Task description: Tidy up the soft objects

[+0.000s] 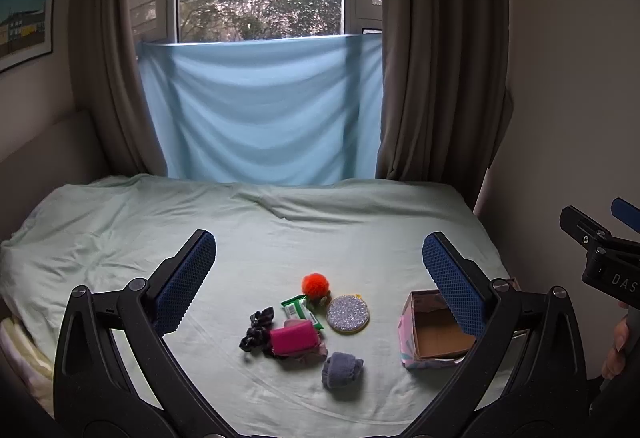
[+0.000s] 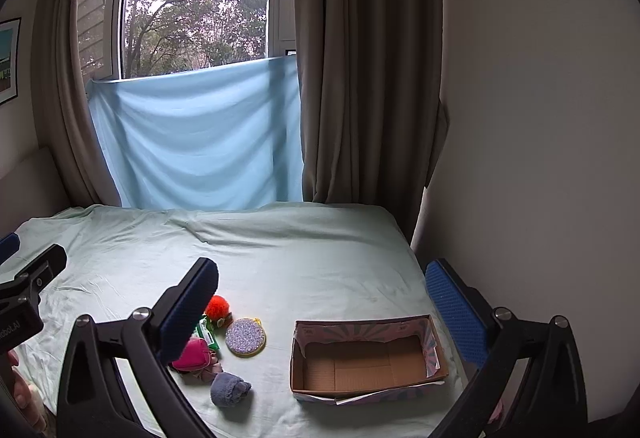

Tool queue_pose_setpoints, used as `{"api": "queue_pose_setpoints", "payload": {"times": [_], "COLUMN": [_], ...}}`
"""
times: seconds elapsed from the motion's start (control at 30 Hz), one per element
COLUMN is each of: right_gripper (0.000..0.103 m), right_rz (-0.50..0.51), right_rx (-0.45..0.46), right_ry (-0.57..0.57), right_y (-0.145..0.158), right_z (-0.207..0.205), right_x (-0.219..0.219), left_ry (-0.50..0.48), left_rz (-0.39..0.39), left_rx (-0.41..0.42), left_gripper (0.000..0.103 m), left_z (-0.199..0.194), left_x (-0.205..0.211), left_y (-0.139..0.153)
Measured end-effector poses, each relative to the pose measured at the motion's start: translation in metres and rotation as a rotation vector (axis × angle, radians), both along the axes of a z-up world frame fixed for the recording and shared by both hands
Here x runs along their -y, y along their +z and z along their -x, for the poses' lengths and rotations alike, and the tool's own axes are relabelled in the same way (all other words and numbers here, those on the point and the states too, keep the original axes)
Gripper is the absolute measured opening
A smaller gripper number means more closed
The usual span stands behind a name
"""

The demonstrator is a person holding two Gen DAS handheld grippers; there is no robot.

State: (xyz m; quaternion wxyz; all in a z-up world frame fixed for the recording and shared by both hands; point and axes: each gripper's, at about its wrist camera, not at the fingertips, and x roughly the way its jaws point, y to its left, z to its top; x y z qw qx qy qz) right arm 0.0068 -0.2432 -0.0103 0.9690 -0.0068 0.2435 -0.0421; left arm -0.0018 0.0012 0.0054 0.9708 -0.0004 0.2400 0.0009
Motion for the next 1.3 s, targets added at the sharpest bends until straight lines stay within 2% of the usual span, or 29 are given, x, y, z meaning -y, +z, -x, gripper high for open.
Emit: {"api": "queue_pose_setpoints", "payload": {"times": [1.3], "right_gripper": [0.103], "right_rz": [-0.011], "right_rx": [0.018], "right_ry": [0.018], "right_y": [-0.0048], "right_z": [-0.0008], "right_x": [0.0020], "left_ry": [0.017], "left_rz": [0.012], "left_rx": [0.023], "left_gripper": [0.103], "left_z": [0.0025], "left_x": [-0.0034], "left_y": [0.0042]}}
